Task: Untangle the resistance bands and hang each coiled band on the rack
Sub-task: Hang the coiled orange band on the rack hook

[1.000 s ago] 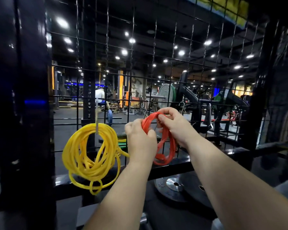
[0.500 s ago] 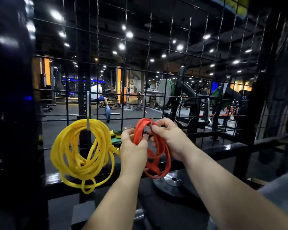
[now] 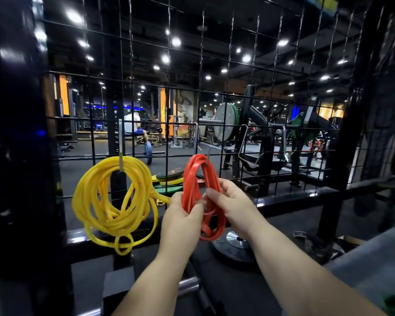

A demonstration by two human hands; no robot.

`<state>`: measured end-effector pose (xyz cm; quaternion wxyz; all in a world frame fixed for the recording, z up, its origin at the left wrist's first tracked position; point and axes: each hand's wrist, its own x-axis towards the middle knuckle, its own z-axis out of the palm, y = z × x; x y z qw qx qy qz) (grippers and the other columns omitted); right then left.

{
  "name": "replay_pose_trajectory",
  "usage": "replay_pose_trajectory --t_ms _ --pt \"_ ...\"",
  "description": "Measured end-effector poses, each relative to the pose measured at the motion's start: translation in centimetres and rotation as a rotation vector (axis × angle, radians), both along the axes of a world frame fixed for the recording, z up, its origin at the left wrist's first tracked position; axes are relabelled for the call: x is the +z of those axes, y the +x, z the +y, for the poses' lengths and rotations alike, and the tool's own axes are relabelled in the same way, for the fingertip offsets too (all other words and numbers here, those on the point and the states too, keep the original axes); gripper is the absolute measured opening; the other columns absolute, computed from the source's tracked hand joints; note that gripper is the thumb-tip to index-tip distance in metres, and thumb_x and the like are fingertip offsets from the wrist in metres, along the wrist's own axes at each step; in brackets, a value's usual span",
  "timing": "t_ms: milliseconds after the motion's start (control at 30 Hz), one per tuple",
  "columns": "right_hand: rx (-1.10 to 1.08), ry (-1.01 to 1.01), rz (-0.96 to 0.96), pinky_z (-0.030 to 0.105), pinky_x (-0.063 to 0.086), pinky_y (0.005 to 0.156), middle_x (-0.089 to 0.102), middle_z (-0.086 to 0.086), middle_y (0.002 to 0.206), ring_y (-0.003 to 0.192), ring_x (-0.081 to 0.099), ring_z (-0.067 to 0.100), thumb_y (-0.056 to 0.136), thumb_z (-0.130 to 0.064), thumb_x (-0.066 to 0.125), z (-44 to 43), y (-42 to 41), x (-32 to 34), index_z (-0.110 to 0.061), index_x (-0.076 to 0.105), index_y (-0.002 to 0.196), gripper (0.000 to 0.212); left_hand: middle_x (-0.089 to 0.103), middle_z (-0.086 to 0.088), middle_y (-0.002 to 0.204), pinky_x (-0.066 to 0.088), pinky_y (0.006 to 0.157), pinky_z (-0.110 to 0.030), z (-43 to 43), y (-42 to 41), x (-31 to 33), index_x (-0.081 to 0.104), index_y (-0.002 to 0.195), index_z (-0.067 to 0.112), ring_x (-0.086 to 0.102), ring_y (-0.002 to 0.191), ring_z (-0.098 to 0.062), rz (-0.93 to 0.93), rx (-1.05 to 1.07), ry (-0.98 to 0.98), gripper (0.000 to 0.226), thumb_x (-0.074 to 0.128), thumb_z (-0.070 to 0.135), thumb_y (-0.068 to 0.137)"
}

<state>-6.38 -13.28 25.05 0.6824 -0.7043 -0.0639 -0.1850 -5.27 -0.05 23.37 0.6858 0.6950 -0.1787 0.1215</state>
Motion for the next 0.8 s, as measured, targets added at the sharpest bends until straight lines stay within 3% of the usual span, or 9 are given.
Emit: replay_pose_trajectory --t_ms 100,200,300,433,533,600,667,733,800 --pt "-0.208 -0.249 -0.037 0.03 0.052 0.088 0.071 -0.004 0.1 0.094 0.067 0.011 0.096 -0.023 0.061 0.5 0.4 -1.3 -0.026 0.059 0.116 0.02 0.064 0.008 0.089 0.041 0.063 -0.019 -0.4 0.1 -1.4 0.053 0.091 0.033 0.061 0.085 -0.008 -0.066 0.082 0.037 0.011 0.062 0.027 0.091" --pt "-0.364 -0.414 -0.089 0.029 0.052 0.088 0.071 -0.008 0.101 0.096 0.066 0.008 0.095 -0.036 0.062 0.7 0.1 -2.2 -0.026 0.059 0.121 0.028 0.062 0.01 0.102 0.048 0.077 -0.023 -0.7 -0.4 -2.8 0.055 0.112 0.032 0.06 0.097 -0.008 -0.121 0.111 -0.01 0.022 0.062 0.026 0.092" --pt "-0.396 -0.434 -0.128 0.024 0.052 0.083 0.07 -0.013 0.095 0.091 0.066 0.002 0.09 -0.045 0.064 0.5 -0.6 -2.6 -0.034 0.058 0.111 0.024 0.055 0.013 0.119 0.041 0.094 -0.024 -0.8 -1.1 -4.1 0.052 0.13 0.027 0.05 0.113 -0.004 -0.189 0.17 0.012 0.039 0.06 0.029 0.092" --pt "-0.39 -0.35 -0.117 0.027 0.054 0.086 0.07 -0.012 0.095 0.09 0.067 0.002 0.087 -0.038 0.071 0.3 -0.9 -3.4 -0.039 0.054 0.105 0.025 0.042 0.027 0.112 0.035 0.096 -0.024 -0.7 -1.6 -5.1 0.05 0.133 0.024 0.039 0.111 0.001 -0.213 0.223 0.018 0.043 0.06 0.03 0.092" --pt "-0.391 -0.318 -0.114 0.031 0.054 0.09 0.071 -0.009 0.101 0.095 0.067 0.006 0.086 -0.038 0.073 0.0 -1.1 -3.9 -0.028 0.056 0.119 0.039 0.046 0.004 0.117 0.043 0.096 -0.035 -0.7 -1.5 -5.4 0.049 0.134 0.022 0.047 0.111 -0.018 -0.113 0.222 0.022 0.046 0.061 0.034 0.091" --pt "-0.405 -0.353 -0.096 0.026 0.052 0.089 0.069 -0.011 0.101 0.095 0.066 0.004 0.086 -0.04 0.071 -0.2 -1.3 -4.0 -0.022 0.057 0.124 0.045 0.047 -0.001 0.121 0.044 0.099 -0.04 -0.9 -1.6 -5.7 0.046 0.136 0.019 0.052 0.11 -0.023 -0.057 0.217 -0.014 0.051 0.063 0.033 0.089" --pt "-0.414 -0.387 -0.081 0.023 0.05 0.088 0.068 -0.013 0.101 0.097 0.064 0.003 0.087 -0.044 0.069 -0.4 -1.5 -4.2 -0.022 0.058 0.124 0.045 0.052 0.0 0.124 0.048 0.094 -0.032 -1.1 -1.9 -5.8 0.043 0.136 0.019 0.058 0.103 -0.015 -0.038 0.192 -0.093 0.053 0.065 0.03 0.089" --pt "-0.43 -0.403 -0.056 0.029 0.05 0.09 0.067 -0.01 0.106 0.101 0.063 0.009 0.088 -0.051 0.064 -0.8 -1.7 -4.5 -0.024 0.057 0.124 0.045 0.056 -0.002 0.121 0.046 0.078 -0.01 -1.5 -2.4 -5.9 0.042 0.133 0.017 0.059 0.088 0.004 0.0 0.168 -0.154 0.05 0.066 0.026 0.089" --pt "-0.435 -0.414 -0.028 0.033 0.051 0.088 0.065 -0.008 0.103 0.097 0.063 0.013 0.09 -0.05 0.061 -0.9 -2.0 -4.6 -0.027 0.056 0.117 0.036 0.056 -0.006 0.117 0.042 0.065 -0.003 -1.9 -2.6 -6.2 0.04 0.127 0.014 0.057 0.075 0.01 0.056 0.157 -0.231 0.044 0.064 0.019 0.09"
